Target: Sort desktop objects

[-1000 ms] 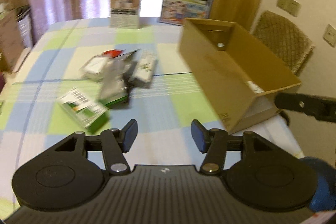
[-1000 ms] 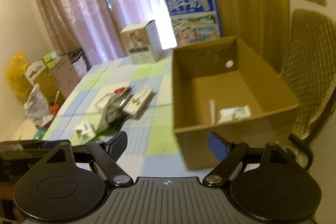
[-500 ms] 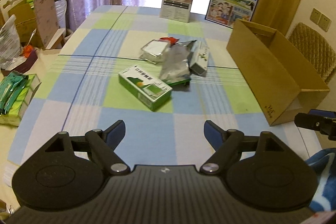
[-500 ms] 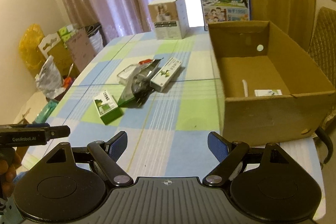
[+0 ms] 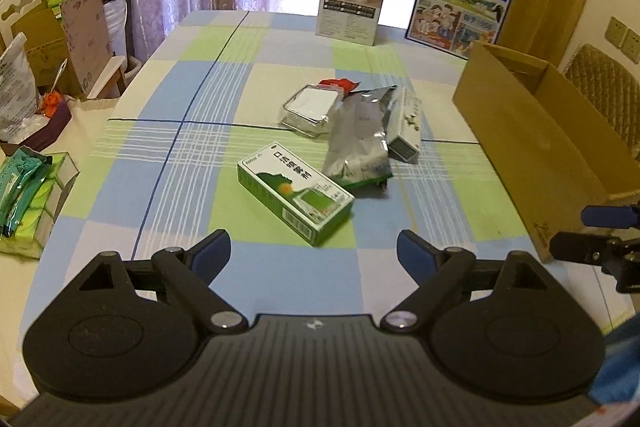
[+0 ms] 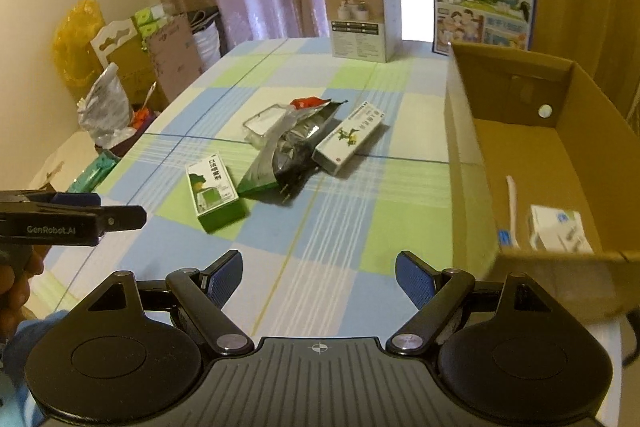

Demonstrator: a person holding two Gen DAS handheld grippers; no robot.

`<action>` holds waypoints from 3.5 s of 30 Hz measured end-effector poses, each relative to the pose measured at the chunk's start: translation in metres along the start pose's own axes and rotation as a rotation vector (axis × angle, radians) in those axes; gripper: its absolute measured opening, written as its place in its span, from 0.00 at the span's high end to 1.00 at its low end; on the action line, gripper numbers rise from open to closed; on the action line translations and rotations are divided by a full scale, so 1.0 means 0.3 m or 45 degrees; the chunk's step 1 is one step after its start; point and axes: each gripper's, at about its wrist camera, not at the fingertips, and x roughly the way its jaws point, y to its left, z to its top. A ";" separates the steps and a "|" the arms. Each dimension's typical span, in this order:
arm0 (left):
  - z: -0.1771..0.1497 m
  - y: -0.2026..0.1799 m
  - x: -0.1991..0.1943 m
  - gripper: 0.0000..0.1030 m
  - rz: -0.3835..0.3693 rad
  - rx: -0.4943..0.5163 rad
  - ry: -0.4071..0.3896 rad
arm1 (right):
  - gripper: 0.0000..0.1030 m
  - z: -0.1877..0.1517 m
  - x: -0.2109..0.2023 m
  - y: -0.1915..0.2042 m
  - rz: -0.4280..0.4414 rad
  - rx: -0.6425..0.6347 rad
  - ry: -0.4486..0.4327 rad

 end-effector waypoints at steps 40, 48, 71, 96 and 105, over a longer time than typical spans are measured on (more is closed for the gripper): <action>0.115 0.058 0.534 0.50 0.120 0.015 0.103 | 0.21 0.102 0.479 -0.120 -0.060 0.075 0.080; 0.156 0.088 0.567 0.50 0.136 -0.020 0.039 | 0.22 0.195 0.529 -0.131 -0.046 0.154 0.010; 0.158 0.081 0.573 0.50 0.111 0.007 0.032 | 0.66 0.266 0.654 -0.167 -0.129 0.188 0.158; 0.060 0.029 0.489 0.50 0.092 0.064 0.110 | 0.46 0.000 0.437 -0.110 -0.216 0.149 0.148; 0.062 0.027 0.490 0.50 0.097 0.060 0.115 | 0.56 0.001 0.456 -0.072 -0.249 0.054 0.152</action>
